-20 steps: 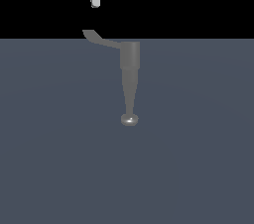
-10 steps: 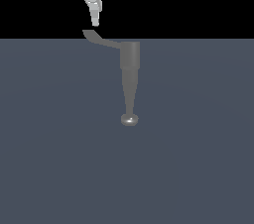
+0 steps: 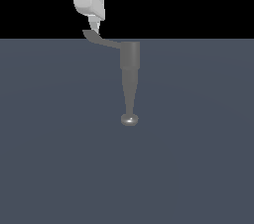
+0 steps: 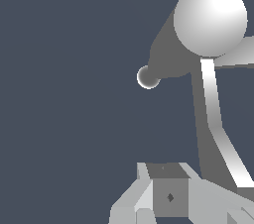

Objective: Turn on the faucet by rotating a designated handle.

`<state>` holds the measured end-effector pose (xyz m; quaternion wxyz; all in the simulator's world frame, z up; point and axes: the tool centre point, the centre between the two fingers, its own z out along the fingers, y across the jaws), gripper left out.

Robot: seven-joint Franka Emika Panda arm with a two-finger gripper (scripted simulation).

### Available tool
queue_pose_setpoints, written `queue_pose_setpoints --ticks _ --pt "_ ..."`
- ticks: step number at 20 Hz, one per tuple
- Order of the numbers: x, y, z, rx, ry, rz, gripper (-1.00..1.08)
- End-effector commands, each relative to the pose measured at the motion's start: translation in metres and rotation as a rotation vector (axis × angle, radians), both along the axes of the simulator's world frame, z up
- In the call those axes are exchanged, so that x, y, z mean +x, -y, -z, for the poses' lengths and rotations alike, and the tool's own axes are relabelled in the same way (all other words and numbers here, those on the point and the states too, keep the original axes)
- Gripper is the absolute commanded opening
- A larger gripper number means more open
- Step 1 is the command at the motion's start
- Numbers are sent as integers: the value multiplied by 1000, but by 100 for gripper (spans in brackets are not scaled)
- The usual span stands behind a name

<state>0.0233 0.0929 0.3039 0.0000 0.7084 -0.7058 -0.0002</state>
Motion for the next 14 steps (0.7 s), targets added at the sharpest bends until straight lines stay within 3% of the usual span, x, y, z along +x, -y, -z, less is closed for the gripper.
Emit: queue_pose_setpoints --ticks 1,8,14 --pt "2 -1 3 0 0 16 -100" --pt "3 -1 4 0 0 21 -100" --pt "-16 -1 4 0 0 21 -100"
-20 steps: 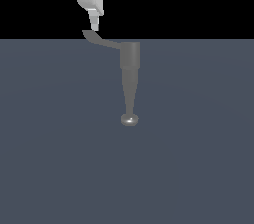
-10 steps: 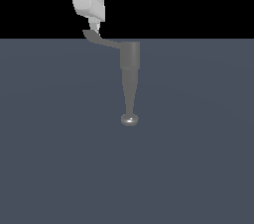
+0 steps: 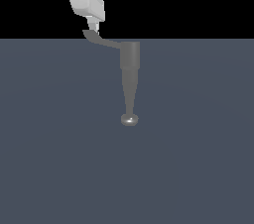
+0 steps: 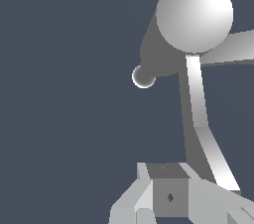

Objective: Turn on the faucet by rotating a designated handle.

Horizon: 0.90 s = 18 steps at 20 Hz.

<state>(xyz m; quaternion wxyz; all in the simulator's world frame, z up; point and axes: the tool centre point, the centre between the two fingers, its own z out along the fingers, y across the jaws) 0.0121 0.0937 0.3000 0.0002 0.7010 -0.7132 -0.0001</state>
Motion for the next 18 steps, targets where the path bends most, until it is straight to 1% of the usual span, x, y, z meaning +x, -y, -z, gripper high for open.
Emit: queue_pose_setpoints --ticks 1,18 --pt "-8 0 0 0 0 0 -100" --pt "-63 1 0 0 0 0 -100"
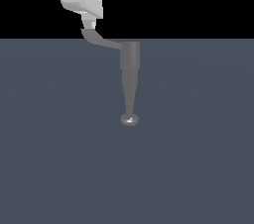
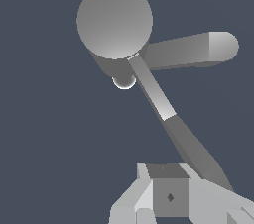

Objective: Turn on the faucet by rotating a designated handle.

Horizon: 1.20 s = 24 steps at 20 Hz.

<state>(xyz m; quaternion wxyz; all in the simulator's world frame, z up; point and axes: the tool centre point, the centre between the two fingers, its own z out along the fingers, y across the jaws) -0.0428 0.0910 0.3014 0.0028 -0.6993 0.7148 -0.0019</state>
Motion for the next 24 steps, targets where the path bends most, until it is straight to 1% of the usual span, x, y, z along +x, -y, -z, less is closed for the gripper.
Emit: queue_pose_setpoints --ticks 1,3,4,24 --pt "-12 -2 1 -1 -7 -4 -100" --pt "-15 -2 1 -1 -7 -4 -100" --pt "-10 -1 0 -1 -1 -2 -100" --pt "-68 52 1 -1 -6 -4 -100"
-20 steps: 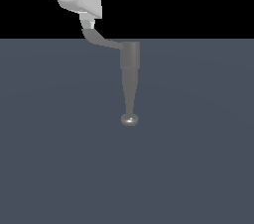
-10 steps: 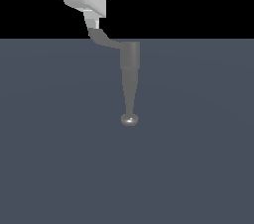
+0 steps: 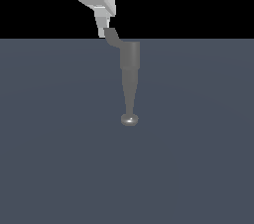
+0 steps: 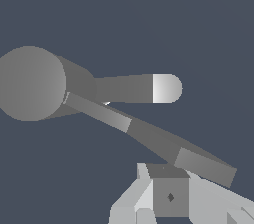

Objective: Turn on the faucet by rotating a designated handle.

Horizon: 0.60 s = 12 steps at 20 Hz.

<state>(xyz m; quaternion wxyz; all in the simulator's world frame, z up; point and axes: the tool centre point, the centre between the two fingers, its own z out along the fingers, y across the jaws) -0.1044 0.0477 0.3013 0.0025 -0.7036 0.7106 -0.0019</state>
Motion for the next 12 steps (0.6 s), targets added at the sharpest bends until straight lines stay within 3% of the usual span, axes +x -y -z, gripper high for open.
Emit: queue_pose_setpoints --ticks 1,5,12 --pt "-9 11 1 -1 -5 8 -100" --pt "-11 11 0 -1 -2 1 -100" --pt "-12 53 1 -1 -4 4 -100"
